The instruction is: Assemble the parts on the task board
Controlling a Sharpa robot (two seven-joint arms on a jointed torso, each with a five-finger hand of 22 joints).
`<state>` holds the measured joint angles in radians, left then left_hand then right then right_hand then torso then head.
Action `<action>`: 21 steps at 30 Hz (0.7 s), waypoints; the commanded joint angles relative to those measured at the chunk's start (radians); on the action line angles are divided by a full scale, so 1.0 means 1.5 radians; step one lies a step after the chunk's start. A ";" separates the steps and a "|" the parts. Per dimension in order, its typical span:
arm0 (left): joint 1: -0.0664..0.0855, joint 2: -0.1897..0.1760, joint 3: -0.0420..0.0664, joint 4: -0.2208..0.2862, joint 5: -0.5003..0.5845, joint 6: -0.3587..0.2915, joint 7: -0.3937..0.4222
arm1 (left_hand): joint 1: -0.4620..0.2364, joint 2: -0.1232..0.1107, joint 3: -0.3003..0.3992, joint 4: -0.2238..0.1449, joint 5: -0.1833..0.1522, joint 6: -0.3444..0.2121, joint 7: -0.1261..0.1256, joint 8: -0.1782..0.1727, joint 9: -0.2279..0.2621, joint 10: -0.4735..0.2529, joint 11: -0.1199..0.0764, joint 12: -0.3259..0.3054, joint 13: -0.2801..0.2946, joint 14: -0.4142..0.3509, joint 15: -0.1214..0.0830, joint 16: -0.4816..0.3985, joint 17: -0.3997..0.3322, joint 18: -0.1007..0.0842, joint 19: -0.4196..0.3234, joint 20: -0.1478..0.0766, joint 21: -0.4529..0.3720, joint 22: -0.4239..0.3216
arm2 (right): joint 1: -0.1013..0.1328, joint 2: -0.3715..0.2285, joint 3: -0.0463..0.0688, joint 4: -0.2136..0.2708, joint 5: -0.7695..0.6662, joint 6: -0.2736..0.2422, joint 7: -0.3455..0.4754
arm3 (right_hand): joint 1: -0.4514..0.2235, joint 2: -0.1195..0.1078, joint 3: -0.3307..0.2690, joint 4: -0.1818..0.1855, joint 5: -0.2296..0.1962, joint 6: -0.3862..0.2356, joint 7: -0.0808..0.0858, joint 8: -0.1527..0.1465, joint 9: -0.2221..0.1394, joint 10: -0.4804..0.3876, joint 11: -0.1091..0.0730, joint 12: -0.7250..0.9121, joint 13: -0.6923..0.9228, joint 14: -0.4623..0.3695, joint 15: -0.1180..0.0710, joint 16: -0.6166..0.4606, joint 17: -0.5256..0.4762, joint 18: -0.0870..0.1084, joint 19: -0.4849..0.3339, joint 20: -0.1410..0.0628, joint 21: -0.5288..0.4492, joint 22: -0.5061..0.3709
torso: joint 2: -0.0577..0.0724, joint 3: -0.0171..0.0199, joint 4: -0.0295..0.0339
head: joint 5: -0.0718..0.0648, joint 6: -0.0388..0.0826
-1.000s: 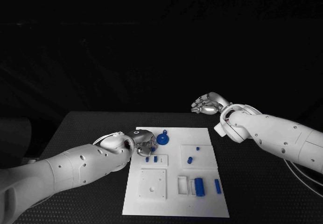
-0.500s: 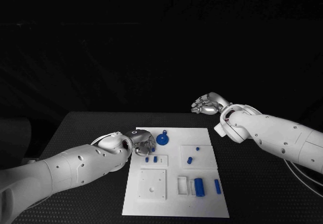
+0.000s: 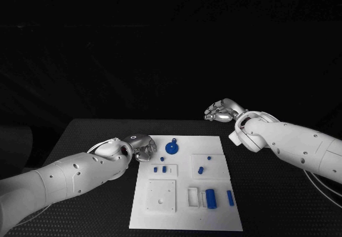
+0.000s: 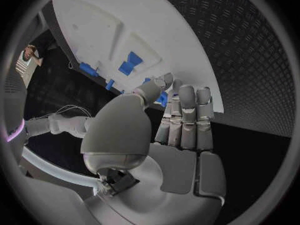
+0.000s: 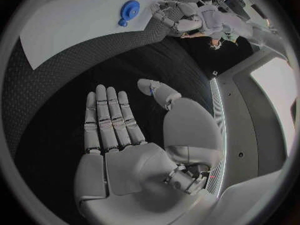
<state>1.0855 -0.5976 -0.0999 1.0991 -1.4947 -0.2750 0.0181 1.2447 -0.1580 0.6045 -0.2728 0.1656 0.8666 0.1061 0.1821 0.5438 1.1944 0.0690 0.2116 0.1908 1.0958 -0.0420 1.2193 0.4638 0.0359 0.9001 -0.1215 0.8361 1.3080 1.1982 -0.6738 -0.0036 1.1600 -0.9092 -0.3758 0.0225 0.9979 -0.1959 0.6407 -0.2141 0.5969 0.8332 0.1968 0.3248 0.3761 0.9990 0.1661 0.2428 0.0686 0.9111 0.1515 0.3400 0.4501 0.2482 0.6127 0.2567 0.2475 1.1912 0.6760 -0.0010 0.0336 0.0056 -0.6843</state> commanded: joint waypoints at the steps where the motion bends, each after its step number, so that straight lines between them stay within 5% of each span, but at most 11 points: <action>1: 0.003 -0.013 0.007 -0.003 0.101 -0.036 0.011 | 0.009 -0.001 0.010 0.001 -0.003 0.000 0.002 0.001 0.000 -0.007 0.005 -0.003 -0.001 -0.007 0.005 -0.009 -0.005 0.015 -0.006 -0.010 -0.007 0.011 | -0.003 -0.009 0.000 0.009 -0.043 0.023 0.004 | 0.014 0.000 0.001 -0.009 -0.011 -0.004 0.000 0.005 -0.001 0.003 0.002 -0.003 0.000 -0.005 0.000 -0.002 0.000 0.009 0.002 0.003 -0.004 0.002 | 0.000 0.0000 -0.0005 | 0.000 0.003; 5: 0.026 -0.033 0.013 0.000 0.301 -0.048 0.034 | 0.011 -0.003 0.029 0.011 -0.011 0.027 0.028 0.022 0.006 -0.006 0.009 -0.002 0.002 -0.029 0.010 -0.042 -0.019 0.012 -0.030 -0.001 -0.025 0.007 | -0.008 -0.026 0.000 0.027 -0.106 0.044 0.001 | 0.040 -0.001 0.003 -0.023 -0.079 0.001 -0.002 0.010 0.000 0.019 -0.004 0.006 0.004 0.012 -0.005 0.010 0.006 0.009 0.020 0.000 0.000 0.007 | -0.001 0.0004 -0.0007 | -0.002 0.006; 10: 0.057 -0.065 0.012 0.026 0.583 -0.030 0.085 | -0.020 -0.004 0.018 0.029 -0.025 0.031 0.035 0.029 0.008 0.003 0.007 0.005 0.008 -0.030 0.010 -0.065 -0.029 0.007 -0.037 0.000 -0.038 0.003 | -0.016 -0.047 -0.003 0.049 -0.196 0.073 -0.005 | 0.061 0.001 0.004 -0.035 -0.153 0.021 -0.010 0.021 0.004 0.052 -0.021 0.029 0.014 0.052 -0.026 0.039 0.031 0.009 0.068 -0.013 0.016 0.011 | -0.001 0.0013 -0.0012 | -0.005 0.009; 14: 0.065 -0.097 0.012 0.075 0.673 -0.009 0.132 | -0.033 -0.001 0.008 0.033 -0.025 0.030 0.036 0.031 0.008 0.004 0.007 0.007 0.009 -0.032 0.010 -0.075 -0.033 0.005 -0.040 0.000 -0.045 0.001 | -0.028 -0.058 -0.013 0.059 -0.294 0.095 -0.017 | 0.072 -0.001 0.014 -0.033 -0.209 0.036 -0.018 0.029 0.008 0.076 -0.034 0.044 0.025 0.089 -0.044 0.065 0.057 0.009 0.114 -0.027 0.033 0.012 | 0.000 0.0013 -0.0017 | -0.022 0.012; 21: 0.065 -0.121 0.011 0.130 0.805 0.020 0.152 | -0.065 0.010 -0.019 0.040 -0.027 0.030 0.033 0.037 0.010 0.003 0.008 0.008 0.012 -0.034 0.011 -0.105 -0.044 0.001 -0.046 0.001 -0.064 -0.007 | -0.054 -0.065 -0.022 0.072 -0.436 0.097 -0.031 | 0.081 -0.015 0.046 -0.020 -0.255 0.051 -0.026 0.034 0.014 0.106 -0.044 0.030 0.043 0.169 -0.086 0.112 0.118 0.009 0.218 -0.066 0.074 0.012 | 0.001 0.0016 -0.0021 | -0.034 0.014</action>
<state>1.1823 -0.7751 -0.0829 1.2798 -0.4850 -0.2901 0.1819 1.1548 -0.1419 0.5813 -0.2128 0.1308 0.9128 0.1570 0.2318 0.5569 1.1958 0.0811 0.2207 0.2078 1.0427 -0.0249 1.0654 0.3983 0.0460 0.8342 -0.1020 0.7447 1.2979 1.1235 -0.7733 -0.0346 1.2630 -1.3699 -0.2636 -0.0032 1.1164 -0.2131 0.7047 -0.2435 0.2201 0.9024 0.1606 0.3714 0.3967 1.1512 0.0999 0.2920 0.1319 1.1490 0.0316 0.5000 0.6185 0.2481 0.9228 0.1638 0.3503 1.2077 0.6756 0.0011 0.0310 -0.0357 -0.6660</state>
